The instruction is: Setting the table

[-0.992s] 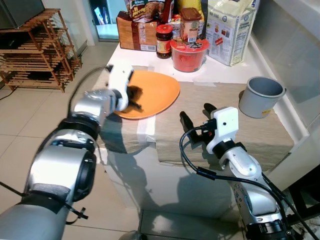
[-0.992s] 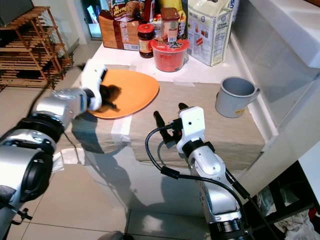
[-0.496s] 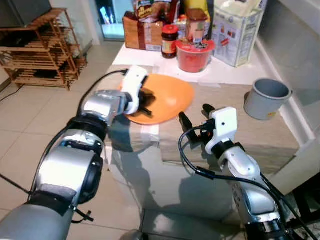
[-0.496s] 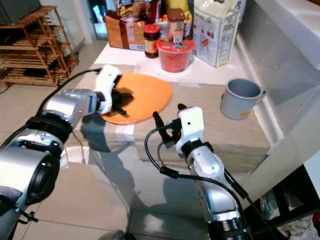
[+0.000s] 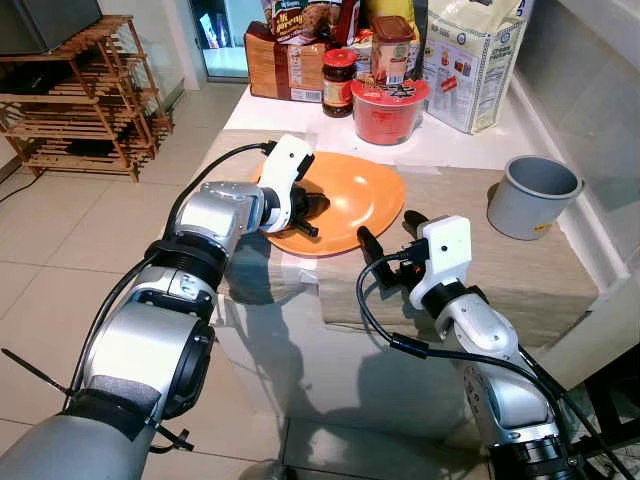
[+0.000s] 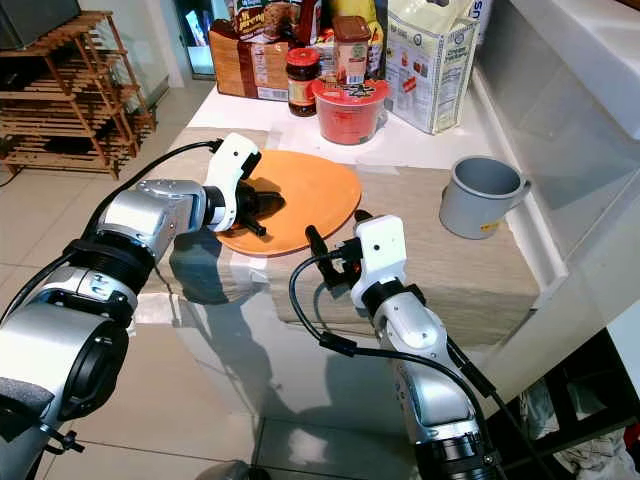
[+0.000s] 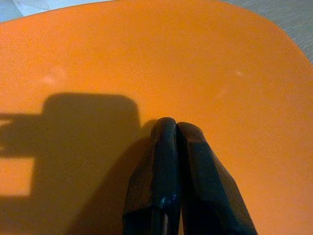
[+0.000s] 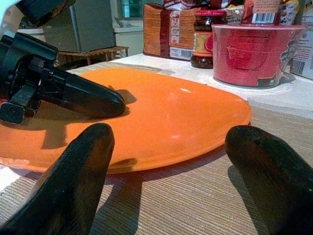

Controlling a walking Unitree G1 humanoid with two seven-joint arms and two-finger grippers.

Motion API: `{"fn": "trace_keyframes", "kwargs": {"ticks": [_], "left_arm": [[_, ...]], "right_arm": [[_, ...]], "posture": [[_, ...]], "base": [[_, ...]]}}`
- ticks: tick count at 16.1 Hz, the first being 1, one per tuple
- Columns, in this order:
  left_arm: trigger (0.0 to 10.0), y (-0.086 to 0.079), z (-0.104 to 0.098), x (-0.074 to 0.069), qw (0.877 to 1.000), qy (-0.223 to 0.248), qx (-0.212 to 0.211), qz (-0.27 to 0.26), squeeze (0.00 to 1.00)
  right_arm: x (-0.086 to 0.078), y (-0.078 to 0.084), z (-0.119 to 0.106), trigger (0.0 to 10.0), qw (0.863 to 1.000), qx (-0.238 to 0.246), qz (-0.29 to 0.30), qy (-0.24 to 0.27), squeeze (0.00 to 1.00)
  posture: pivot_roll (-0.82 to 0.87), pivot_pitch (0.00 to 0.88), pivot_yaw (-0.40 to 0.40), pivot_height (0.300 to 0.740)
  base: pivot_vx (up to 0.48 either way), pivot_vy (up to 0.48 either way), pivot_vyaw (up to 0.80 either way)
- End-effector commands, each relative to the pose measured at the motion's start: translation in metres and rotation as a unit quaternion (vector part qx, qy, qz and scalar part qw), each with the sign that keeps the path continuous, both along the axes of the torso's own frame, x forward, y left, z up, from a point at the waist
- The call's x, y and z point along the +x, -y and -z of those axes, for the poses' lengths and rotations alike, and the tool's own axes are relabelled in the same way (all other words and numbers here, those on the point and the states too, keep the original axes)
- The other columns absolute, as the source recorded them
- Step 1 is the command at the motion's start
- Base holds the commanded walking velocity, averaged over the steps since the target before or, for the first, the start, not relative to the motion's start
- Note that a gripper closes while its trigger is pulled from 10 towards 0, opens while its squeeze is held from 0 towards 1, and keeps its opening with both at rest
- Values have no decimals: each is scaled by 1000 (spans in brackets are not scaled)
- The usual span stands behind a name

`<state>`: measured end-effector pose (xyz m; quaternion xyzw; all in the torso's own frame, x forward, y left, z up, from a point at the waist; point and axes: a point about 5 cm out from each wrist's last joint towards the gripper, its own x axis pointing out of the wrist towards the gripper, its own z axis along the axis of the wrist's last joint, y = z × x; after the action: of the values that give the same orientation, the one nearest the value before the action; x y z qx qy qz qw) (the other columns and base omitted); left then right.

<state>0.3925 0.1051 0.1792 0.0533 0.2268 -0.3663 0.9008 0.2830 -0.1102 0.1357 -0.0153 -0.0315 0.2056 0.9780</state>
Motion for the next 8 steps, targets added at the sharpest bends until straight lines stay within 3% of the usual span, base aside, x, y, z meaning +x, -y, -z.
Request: {"fn": "trace_keyframes", "kwargs": {"ticks": [1, 8], "left_arm": [[10000, 0, 1, -1, 1000, -3, 3, 3, 0], [10000, 0, 1, -1, 1000, -3, 3, 3, 0]], "right_arm": [[2, -2, -5, 10000, 1000, -1, -7, 7, 0], [2, -2, -5, 10000, 1000, -1, -7, 7, 0]], "posture": [[-77, 0, 53, 736], [-77, 0, 53, 736]], "base": [[0, 0, 0], [0, 0, 0]]}}
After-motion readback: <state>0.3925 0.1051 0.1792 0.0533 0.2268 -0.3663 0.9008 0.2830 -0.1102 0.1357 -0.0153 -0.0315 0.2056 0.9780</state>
